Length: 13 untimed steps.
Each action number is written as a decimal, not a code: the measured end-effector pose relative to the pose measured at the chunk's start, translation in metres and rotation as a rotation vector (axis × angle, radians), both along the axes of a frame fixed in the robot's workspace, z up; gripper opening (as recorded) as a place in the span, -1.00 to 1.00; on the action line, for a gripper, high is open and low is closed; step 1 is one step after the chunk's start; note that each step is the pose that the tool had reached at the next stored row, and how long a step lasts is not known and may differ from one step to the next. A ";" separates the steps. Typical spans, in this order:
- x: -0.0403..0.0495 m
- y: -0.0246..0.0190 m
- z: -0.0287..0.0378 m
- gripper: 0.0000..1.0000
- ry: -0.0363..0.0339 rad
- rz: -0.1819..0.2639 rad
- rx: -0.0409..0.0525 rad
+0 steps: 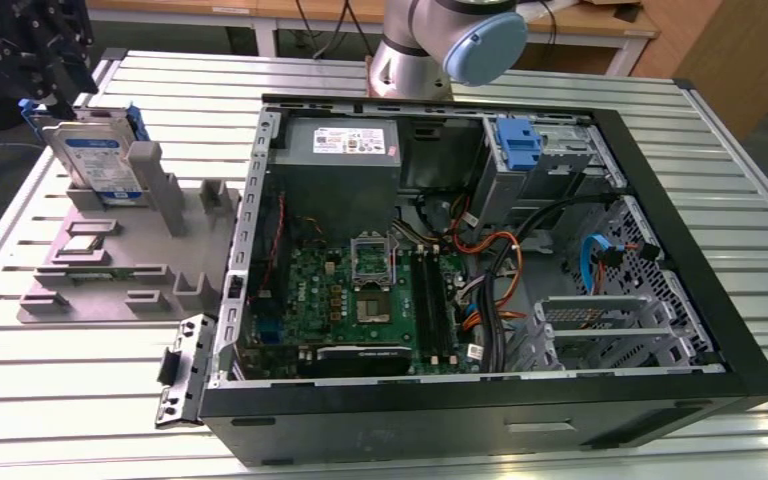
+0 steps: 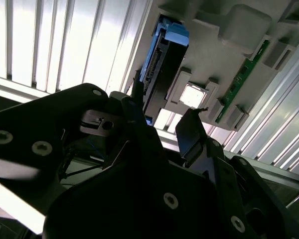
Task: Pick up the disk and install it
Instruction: 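Pick up the disk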
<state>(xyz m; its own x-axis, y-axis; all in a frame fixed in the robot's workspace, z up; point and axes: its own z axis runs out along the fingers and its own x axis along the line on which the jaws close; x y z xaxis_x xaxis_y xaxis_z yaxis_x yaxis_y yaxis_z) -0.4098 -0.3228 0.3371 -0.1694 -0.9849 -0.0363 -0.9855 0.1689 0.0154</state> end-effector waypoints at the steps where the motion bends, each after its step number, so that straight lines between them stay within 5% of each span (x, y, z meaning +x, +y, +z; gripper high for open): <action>1: 0.0000 0.0000 -0.0007 0.06 -0.0004 0.000 0.0002; 13: 0.0000 0.0000 -0.0093 0.06 0.0000 0.000 0.0000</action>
